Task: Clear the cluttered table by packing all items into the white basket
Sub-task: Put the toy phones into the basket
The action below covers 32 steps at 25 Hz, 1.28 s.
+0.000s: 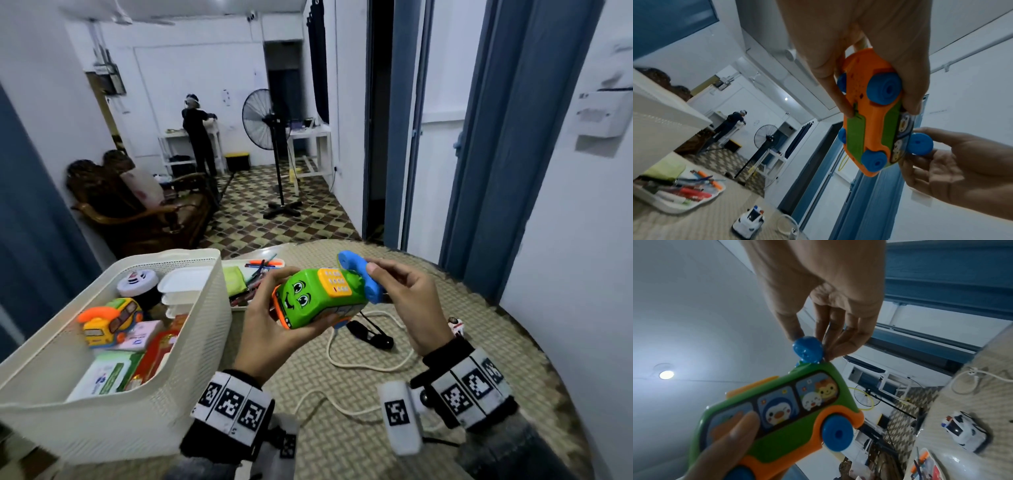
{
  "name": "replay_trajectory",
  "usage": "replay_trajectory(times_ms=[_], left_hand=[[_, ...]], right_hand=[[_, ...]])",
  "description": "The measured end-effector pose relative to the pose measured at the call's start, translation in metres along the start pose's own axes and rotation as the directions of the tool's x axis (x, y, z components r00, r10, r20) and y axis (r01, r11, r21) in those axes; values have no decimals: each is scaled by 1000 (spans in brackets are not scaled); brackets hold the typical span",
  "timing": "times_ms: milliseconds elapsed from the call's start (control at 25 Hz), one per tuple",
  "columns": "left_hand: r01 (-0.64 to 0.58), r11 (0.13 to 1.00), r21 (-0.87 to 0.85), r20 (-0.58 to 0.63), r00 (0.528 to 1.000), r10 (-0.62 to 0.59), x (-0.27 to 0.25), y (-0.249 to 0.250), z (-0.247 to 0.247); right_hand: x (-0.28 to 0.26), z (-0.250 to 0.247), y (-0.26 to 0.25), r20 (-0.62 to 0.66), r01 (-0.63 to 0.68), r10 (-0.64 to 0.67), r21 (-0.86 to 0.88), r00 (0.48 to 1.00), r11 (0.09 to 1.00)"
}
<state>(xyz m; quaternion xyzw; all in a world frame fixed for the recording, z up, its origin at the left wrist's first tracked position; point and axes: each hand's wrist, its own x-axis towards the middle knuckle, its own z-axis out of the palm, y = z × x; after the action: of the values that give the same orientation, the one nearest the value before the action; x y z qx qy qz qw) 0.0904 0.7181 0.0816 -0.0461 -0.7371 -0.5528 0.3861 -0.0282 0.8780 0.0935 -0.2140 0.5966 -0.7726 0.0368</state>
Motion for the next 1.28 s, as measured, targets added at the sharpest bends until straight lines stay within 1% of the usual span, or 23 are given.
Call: replay_trajectory(times_ms=[80, 240, 400, 520, 600, 680, 760, 840, 880, 1000, 1120, 1200, 1280], left_hand=[[-38, 998, 47, 2, 999, 38, 5, 6, -4], [-81, 993, 92, -70, 994, 87, 10, 13, -13], [-76, 992, 101, -83, 993, 85, 13, 13, -25], [-74, 995, 63, -89, 993, 79, 15, 15, -26], [-86, 996, 36, -88, 992, 89, 16, 17, -27], [-91, 996, 11, -78, 993, 92, 18, 18, -27], [-88, 996, -21, -78, 993, 86, 18, 19, -25], [-85, 996, -37, -83, 993, 81, 18, 20, -23], [-81, 996, -46, -81, 994, 77, 18, 20, -24], [-89, 995, -53, -69, 994, 86, 15, 20, -26], [-101, 994, -46, -69, 993, 97, 11, 19, -28], [-91, 994, -59, -73, 994, 86, 10, 19, -29], [-87, 995, -56, -72, 994, 83, 9, 17, -32]], right_hand=[[2, 10, -4, 0, 34, -34, 18, 999, 999], [8, 26, -12, 31, 101, -101, 1, 994, 995], [9, 36, -19, 96, 180, -179, -7, 979, 984], [13, 39, -20, 96, 177, -177, 4, 980, 984], [15, 41, -20, 106, 133, -137, 44, 985, 990], [15, 45, -21, 186, 4, -37, 175, 982, 984], [12, 49, -22, 329, -145, 48, 276, 943, 950], [8, 53, -23, 428, -192, 57, 278, 902, 941], [6, 54, -23, 449, -202, 56, 285, 892, 937], [6, 54, -22, 475, -242, 66, 320, 878, 916], [5, 57, -19, 497, -285, 109, 294, 861, 912], [4, 62, -15, 476, -281, 126, 270, 870, 921], [2, 67, -11, 430, -257, 114, 290, 896, 922]])
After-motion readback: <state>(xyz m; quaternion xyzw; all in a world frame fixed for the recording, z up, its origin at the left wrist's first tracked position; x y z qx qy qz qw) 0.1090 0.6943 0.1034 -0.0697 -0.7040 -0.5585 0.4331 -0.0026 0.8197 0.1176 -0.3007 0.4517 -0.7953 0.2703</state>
